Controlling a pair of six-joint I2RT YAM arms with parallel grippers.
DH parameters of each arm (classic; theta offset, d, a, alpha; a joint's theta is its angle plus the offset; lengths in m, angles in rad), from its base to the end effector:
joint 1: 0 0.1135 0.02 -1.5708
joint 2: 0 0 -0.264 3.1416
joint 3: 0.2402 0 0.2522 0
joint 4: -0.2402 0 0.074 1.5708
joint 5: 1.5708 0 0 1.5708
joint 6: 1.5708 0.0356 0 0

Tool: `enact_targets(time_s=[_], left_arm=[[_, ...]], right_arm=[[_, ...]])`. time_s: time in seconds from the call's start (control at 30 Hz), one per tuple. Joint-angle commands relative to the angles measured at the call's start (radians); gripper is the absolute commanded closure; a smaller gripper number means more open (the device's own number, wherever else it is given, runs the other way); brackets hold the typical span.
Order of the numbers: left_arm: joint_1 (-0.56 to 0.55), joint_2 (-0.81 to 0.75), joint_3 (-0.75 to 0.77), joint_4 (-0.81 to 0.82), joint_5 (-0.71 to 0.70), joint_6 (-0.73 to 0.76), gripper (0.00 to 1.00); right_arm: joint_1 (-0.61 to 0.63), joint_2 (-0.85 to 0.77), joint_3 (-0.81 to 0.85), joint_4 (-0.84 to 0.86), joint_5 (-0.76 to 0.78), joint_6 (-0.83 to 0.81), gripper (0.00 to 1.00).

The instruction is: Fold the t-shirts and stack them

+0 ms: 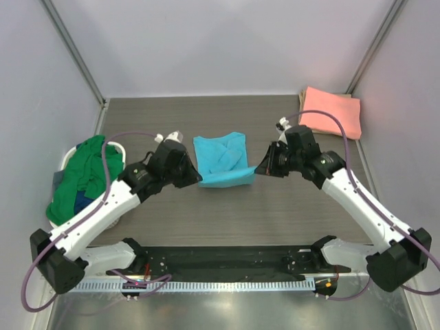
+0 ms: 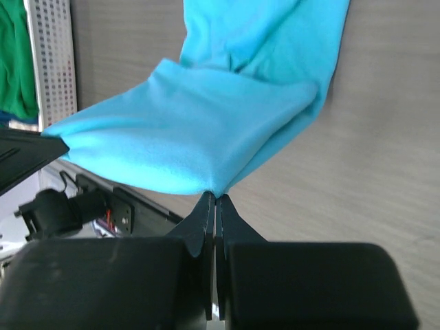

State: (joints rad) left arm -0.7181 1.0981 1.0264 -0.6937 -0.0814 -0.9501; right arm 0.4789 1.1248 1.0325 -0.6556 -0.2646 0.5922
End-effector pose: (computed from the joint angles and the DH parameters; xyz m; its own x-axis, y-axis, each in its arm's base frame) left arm 0.1731 -0.1474 0.3150 -0.8010 -0.3768 -0.4652 -0.0687 0.8298 -0.5538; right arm 0.2043 0.1166 0.3151 -0.8440 0.1688 -0.5090 -0.1733 0.8124 0.5568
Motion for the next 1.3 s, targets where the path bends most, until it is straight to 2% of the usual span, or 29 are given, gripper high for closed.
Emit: enact_targets(time_s=[0.0, 0.2, 0.23, 0.4, 0.9, 1.27], left_arm=[[0.064, 0.080, 0.098, -0.063, -0.020, 0.082, 1.00], [0.213, 0.233, 0.193, -0.015, 0.077, 0.146, 1.00], [0.230, 0.255, 0.224, -0.010, 0.127, 0.157, 1.00], [0.310, 0.416, 0.331, -0.006, 0.193, 0.201, 1.00], [0.425, 0.741, 0.575, 0.003, 0.293, 0.247, 1.00], [0.486, 0.954, 0.797, -0.059, 0.318, 0.264, 1.00]], right_arm=[[-0.032, 0.105, 0.127, -0.035, 0.059, -0.074, 0.99], [-0.086, 0.286, 0.296, -0.036, 0.042, -0.141, 0.99], [-0.092, 0.337, 0.314, -0.035, 0.042, -0.149, 0.99], [-0.137, 0.472, 0.440, -0.033, 0.019, -0.181, 0.99], [-0.198, 0.819, 0.790, -0.036, -0.027, -0.192, 0.99], [-0.209, 1.069, 1.018, -0.044, -0.059, -0.177, 0.99]])
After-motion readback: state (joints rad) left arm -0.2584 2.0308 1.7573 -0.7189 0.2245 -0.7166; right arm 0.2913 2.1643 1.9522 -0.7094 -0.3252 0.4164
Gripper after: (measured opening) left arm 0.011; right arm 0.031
